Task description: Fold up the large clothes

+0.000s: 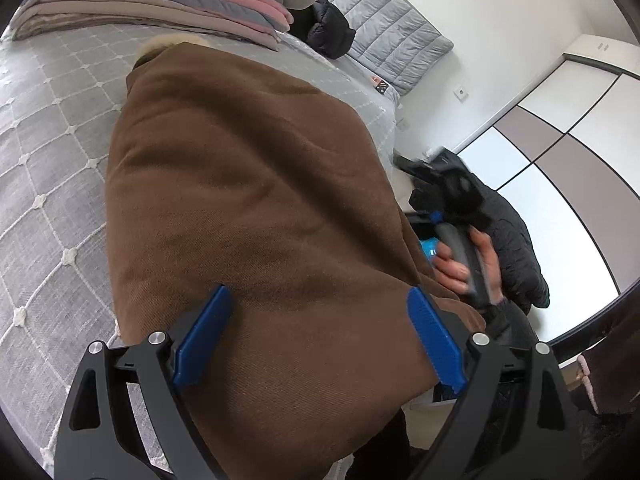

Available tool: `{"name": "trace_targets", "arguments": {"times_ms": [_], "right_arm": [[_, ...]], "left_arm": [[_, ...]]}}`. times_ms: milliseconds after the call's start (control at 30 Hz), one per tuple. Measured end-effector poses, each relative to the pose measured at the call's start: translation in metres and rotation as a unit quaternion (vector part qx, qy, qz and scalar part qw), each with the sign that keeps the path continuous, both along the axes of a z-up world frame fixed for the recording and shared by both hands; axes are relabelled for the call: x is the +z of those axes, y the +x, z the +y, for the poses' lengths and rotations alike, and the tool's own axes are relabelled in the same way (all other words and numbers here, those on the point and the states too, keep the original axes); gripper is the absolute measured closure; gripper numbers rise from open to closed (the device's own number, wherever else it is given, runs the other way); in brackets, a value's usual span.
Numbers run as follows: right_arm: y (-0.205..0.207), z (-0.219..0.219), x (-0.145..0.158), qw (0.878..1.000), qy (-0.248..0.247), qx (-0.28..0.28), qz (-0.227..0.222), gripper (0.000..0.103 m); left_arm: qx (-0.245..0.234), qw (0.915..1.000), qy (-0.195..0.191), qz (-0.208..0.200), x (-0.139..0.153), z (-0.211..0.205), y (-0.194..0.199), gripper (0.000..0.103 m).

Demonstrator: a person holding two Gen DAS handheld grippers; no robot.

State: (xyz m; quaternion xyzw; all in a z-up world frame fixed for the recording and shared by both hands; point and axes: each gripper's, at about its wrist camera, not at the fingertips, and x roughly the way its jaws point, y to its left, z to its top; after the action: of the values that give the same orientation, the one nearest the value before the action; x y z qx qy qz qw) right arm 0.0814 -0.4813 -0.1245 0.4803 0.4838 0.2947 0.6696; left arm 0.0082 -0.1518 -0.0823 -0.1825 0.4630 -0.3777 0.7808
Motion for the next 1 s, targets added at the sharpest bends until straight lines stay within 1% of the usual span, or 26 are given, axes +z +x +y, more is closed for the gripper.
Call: {"name": "trace_targets", "arguments": {"times_ms": [67, 100, 133, 167, 233, 300, 333, 367, 400, 433, 467, 500, 533, 567, 600, 667, 700, 733, 767, 800, 833, 867, 900, 933, 967, 1000], "right_arm": [[0.005, 0.004, 0.009, 1.000, -0.019, -0.008, -0.022, 0.058], [0.003, 0.006, 0.013, 0.999, -0.020, -0.012, -0.038, 0.081], [-0.001, 0.007, 0.027, 0.997, -0.034, -0.017, -0.065, 0.084], [-0.004, 0.001, 0.043, 0.996, -0.038, -0.016, -0.081, 0.090], [-0.018, -0.001, 0.067, 0.991, -0.055, -0.020, -0.118, 0.093], [-0.033, -0.011, 0.088, 0.985, -0.068, -0.029, -0.157, 0.095], [-0.040, -0.018, 0.093, 0.982, -0.083, -0.038, -0.168, 0.095], [-0.040, -0.022, 0.090, 0.982, -0.086, -0.042, -0.165, 0.095], [-0.040, -0.034, 0.077, 0.984, -0.089, -0.050, -0.144, 0.095], [-0.037, -0.043, 0.054, 0.986, -0.115, -0.051, -0.108, 0.095], [-0.032, -0.038, 0.041, 0.982, -0.159, -0.050, -0.086, 0.095], [-0.034, -0.041, 0.030, 0.980, -0.178, -0.051, -0.069, 0.095], [-0.037, -0.048, 0.018, 0.982, -0.169, -0.060, -0.052, 0.094], [-0.041, -0.052, 0.017, 0.981, -0.175, -0.067, -0.052, 0.092], [-0.044, -0.054, 0.020, 0.978, -0.187, -0.076, -0.057, 0.087], [-0.052, -0.059, 0.041, 0.970, -0.206, -0.101, -0.080, 0.084], [-0.058, -0.062, 0.061, 0.960, -0.228, -0.129, -0.103, 0.083], [-0.059, -0.062, 0.079, 0.957, -0.222, -0.141, -0.126, 0.078], [-0.062, -0.054, 0.097, 0.958, -0.201, -0.133, -0.157, 0.073], [-0.062, -0.037, 0.111, 0.961, -0.182, -0.102, -0.182, 0.066], [-0.060, -0.009, 0.122, 0.969, -0.152, -0.035, -0.193, 0.059], [-0.060, 0.017, 0.125, 0.974, -0.123, 0.031, -0.185, 0.058], [-0.060, 0.040, 0.122, 0.974, -0.118, 0.085, -0.173, 0.058], [-0.063, 0.062, 0.113, 0.969, -0.146, 0.133, -0.151, 0.058], [-0.066, 0.070, 0.102, 0.963, -0.183, 0.149, -0.129, 0.058], [-0.067, 0.069, 0.082, 0.957, -0.230, 0.147, -0.096, 0.061]], "left_arm": [[0.001, 1.0000, -0.005, 0.002, 0.000, 0.003, 0.001, 0.017], [0.002, 1.0000, -0.005, 0.003, -0.001, 0.007, 0.002, 0.017], [0.005, 1.0000, -0.006, 0.002, 0.000, 0.008, 0.002, 0.017], [0.005, 1.0000, -0.007, 0.004, 0.000, 0.010, 0.003, 0.017], [0.004, 0.9998, -0.018, 0.007, -0.001, 0.015, 0.006, 0.017], [0.000, 0.9995, -0.029, 0.010, -0.003, 0.018, 0.006, 0.016], [-0.002, 0.9994, -0.032, 0.010, -0.003, 0.018, 0.006, 0.016], [-0.005, 0.9994, -0.032, 0.008, -0.004, 0.018, 0.006, 0.016], [-0.008, 0.9995, -0.031, 0.006, -0.004, 0.017, 0.006, 0.016], [-0.010, 0.9995, -0.028, 0.005, -0.005, 0.015, 0.007, 0.016], [-0.010, 0.9996, -0.025, 0.005, -0.006, 0.014, 0.007, 0.016], [-0.012, 0.9996, -0.026, 0.009, -0.006, 0.013, 0.008, 0.016], [-0.015, 0.9994, -0.029, 0.011, -0.006, 0.012, 0.008, 0.016], [-0.016, 0.9994, -0.029, 0.011, -0.005, 0.011, 0.008, 0.016], [-0.017, 0.9995, -0.026, 0.010, -0.003, 0.010, 0.008, 0.016], [-0.018, 0.9995, -0.023, 0.009, -0.003, 0.010, 0.008, 0.016], [-0.018, 0.9995, -0.024, 0.011, -0.002, 0.010, 0.008, 0.016], [-0.018, 0.9995, -0.024, 0.011, -0.002, 0.012, 0.008, 0.016], [-0.019, 0.9994, -0.025, 0.012, -0.003, 0.012, 0.009, 0.016], [-0.018, 0.9994, -0.028, 0.013, -0.003, 0.013, 0.009, 0.016], [-0.018, 0.9993, -0.029, 0.013, -0.004, 0.013, 0.009, 0.016], [-0.016, 0.9994, -0.029, 0.013, -0.004, 0.013, 0.009, 0.016], [-0.015, 0.9994, -0.028, 0.012, -0.004, 0.013, 0.008, 0.016], [-0.012, 0.9995, -0.028, 0.011, -0.003, 0.012, 0.007, 0.016], [-0.011, 0.9995, -0.028, 0.010, -0.003, 0.012, 0.007, 0.016], [-0.010, 0.9995, -0.028, 0.008, -0.003, 0.012, 0.006, 0.016]]}}
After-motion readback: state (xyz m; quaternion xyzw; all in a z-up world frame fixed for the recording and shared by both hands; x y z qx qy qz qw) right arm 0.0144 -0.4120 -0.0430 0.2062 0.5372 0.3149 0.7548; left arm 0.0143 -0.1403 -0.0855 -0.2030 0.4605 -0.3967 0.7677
